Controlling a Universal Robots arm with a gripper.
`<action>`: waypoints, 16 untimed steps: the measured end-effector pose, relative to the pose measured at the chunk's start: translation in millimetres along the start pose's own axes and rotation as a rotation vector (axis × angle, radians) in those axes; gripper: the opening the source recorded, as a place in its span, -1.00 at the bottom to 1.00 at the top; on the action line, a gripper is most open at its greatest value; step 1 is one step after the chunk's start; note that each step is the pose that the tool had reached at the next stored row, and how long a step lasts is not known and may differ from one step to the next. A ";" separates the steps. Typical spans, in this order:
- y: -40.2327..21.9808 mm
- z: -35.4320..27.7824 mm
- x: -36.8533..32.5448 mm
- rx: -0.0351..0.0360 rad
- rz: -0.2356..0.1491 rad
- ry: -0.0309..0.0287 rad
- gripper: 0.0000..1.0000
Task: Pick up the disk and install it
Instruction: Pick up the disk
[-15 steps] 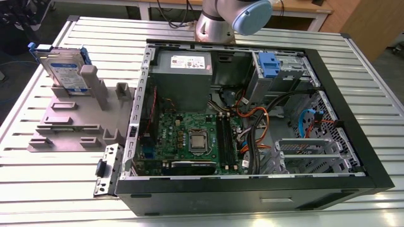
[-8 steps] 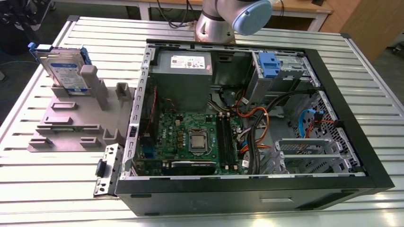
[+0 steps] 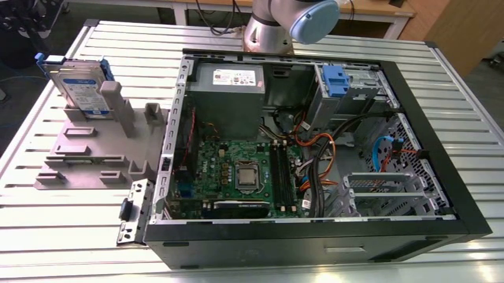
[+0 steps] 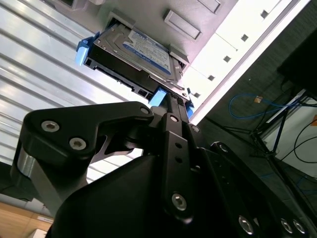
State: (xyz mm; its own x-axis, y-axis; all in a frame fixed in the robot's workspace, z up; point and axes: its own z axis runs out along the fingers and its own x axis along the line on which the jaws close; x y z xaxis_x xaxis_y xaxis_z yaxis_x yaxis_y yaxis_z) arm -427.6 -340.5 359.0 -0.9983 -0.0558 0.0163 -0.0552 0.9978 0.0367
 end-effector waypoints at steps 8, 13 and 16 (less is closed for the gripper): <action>0.0 -0.1 0.0 0.0003 -0.014 0.0006 -0.79; 0.0 -0.1 0.0 0.0004 -0.022 0.0009 -0.79; 0.0 0.0 0.0 0.0005 -0.027 0.0010 -0.79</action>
State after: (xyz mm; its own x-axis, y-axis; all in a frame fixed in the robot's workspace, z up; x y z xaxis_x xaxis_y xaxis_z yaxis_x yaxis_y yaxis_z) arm -427.6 -340.5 359.1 -0.9964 -0.0828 0.0163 -0.0821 0.9959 0.0367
